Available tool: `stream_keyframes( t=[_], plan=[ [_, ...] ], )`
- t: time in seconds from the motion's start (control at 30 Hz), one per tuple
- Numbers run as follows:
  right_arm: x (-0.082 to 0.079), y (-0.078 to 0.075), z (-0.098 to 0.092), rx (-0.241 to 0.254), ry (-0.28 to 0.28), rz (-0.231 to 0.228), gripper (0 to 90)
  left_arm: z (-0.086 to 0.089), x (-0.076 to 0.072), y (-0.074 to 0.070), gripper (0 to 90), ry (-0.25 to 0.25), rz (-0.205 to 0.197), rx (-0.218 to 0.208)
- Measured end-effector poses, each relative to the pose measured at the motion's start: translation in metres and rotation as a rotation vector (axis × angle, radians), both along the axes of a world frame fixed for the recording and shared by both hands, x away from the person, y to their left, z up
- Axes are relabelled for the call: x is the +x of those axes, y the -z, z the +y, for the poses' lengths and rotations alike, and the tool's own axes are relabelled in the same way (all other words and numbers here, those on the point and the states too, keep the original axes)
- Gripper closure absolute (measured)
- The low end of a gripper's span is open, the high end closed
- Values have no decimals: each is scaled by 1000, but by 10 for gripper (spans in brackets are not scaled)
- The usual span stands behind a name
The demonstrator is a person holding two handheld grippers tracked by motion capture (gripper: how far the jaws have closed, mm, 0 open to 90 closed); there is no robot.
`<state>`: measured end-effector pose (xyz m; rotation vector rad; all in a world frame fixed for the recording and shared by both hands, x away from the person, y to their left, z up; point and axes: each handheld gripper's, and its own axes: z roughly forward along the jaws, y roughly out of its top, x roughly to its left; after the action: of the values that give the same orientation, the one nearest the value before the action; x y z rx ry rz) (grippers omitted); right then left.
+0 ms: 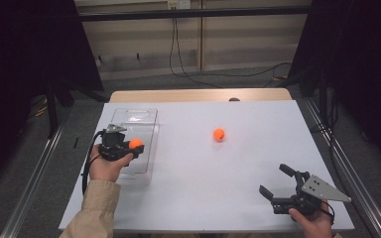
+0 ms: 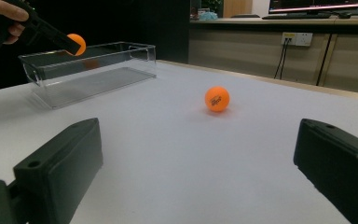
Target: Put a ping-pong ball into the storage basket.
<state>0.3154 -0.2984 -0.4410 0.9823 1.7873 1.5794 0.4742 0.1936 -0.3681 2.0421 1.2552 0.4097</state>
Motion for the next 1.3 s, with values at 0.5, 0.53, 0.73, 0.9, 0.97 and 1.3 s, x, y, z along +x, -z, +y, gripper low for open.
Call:
stream_keyframes(
  t=[0.5, 0.53, 0.73, 0.9, 0.97, 1.3],
  plan=[
    [0, 0, -2, 6, 8, -1, 7, 2, 2, 7, 508, -18, 3, 4],
    [0, 0, -2, 6, 6, -2, 6, 3, 3, 8, 508, -12, 8, 5],
    [1, 0, 0, -2, -4, -6, 7, 4, 3, 10, 508, -24, 7, 8],
    [2, -1, 1, 4, -7, -1, 6, 6, 4, 10, 508, -21, 10, 13],
    [2, -1, 1, 12, 0, 1, 6, 5, 4, 10, 508, -30, 8, 18],
    [1, -1, -1, 3, -4, -4, 6, 6, 6, 11, 505, -38, 17, 23]
  ],
)
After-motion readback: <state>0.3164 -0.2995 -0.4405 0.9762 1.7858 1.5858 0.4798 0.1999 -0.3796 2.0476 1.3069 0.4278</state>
